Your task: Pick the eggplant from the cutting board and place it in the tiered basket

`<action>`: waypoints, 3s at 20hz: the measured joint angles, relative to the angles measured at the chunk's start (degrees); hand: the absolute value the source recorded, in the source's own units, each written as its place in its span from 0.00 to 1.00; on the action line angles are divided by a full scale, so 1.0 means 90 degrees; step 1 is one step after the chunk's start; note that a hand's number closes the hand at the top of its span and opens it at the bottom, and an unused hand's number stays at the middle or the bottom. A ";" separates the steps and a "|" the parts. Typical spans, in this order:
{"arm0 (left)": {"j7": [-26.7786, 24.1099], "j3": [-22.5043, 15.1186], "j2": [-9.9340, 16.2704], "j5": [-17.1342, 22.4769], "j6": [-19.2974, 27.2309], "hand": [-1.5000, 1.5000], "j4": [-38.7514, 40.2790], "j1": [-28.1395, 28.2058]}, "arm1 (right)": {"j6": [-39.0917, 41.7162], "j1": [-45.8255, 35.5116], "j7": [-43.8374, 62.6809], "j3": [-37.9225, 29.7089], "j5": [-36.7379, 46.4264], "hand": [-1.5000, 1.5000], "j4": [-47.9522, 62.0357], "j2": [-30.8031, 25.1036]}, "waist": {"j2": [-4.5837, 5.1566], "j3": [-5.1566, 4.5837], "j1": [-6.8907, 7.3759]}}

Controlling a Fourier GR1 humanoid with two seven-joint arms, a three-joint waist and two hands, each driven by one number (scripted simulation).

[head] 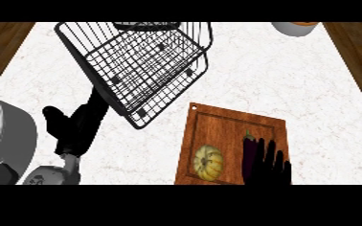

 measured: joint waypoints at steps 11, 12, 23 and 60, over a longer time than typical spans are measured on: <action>0.0012 0.0089 -0.0050 -0.0039 -0.0236 0.50 -0.0079 0.0124 | -0.0432 -0.0069 -0.0208 -0.0438 -0.0092 0.00 0.0515 0.0054 | -0.0015 0.0004 0.0000; 0.0040 0.0100 -0.0036 -0.0023 -0.0291 0.50 -0.0065 0.0109 | -0.0470 -0.0112 -0.0223 -0.0479 -0.0147 0.00 0.0560 0.0058 | -0.0020 0.0005 0.0001; 0.0226 0.0194 -0.0181 -0.0162 -0.0324 0.50 -0.0151 0.0152 | -0.1124 -0.0177 -0.0579 -0.1138 -0.0668 0.00 0.1013 0.0102 | -0.0039 -0.0010 0.0010; 0.0249 0.0357 -0.0527 -0.0491 -0.0669 0.50 -0.0422 0.0291 | 0.0578 -0.2662 -0.5372 -0.1679 -0.4474 1.00 0.1677 -0.1614 | 0.0076 -0.0020 0.0204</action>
